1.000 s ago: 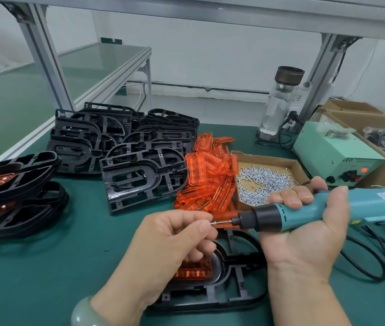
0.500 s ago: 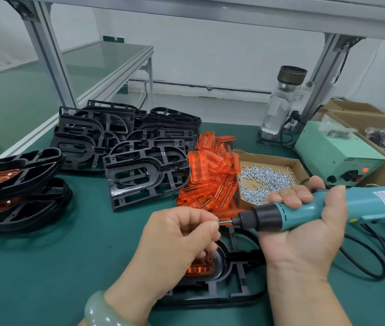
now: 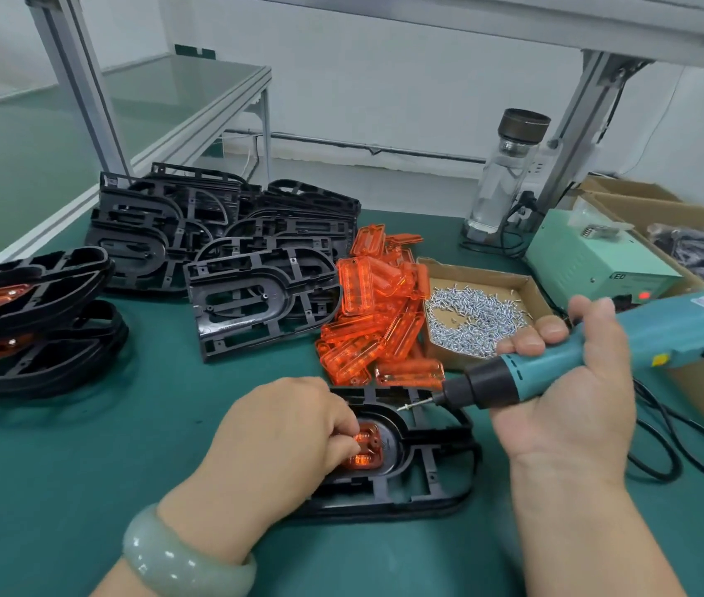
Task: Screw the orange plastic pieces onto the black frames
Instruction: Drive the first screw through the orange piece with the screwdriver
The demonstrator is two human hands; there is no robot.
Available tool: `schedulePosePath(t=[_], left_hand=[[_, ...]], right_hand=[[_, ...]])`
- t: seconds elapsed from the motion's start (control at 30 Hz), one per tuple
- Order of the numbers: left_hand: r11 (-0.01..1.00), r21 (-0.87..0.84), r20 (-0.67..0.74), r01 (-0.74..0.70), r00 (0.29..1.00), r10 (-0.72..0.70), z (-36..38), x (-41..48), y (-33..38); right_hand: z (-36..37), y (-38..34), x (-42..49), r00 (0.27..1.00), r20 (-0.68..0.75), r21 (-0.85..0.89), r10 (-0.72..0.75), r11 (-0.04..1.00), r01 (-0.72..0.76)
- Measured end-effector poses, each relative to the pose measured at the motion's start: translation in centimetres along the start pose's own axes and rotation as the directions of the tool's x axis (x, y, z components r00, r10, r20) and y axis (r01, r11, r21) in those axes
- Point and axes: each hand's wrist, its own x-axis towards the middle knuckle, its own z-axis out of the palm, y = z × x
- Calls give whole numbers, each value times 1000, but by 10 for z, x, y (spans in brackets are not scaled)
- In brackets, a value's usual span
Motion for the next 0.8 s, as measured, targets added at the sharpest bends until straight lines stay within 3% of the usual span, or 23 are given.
schedulePosePath(t=[0.13,0.4,0.8], left_hand=[[998,67,27,-4,1000,3,5,3,4],[998,-65,75,9,997,-4,8,5,-2],[996,-94,40,3,999,1,11,5,-4]], right_hand=[[0,4,7,999,25,-101,-31,994,33],[11,14,8,978,211,-194,4,980,38],[25,24,0,930,367,-343,32,934,103]])
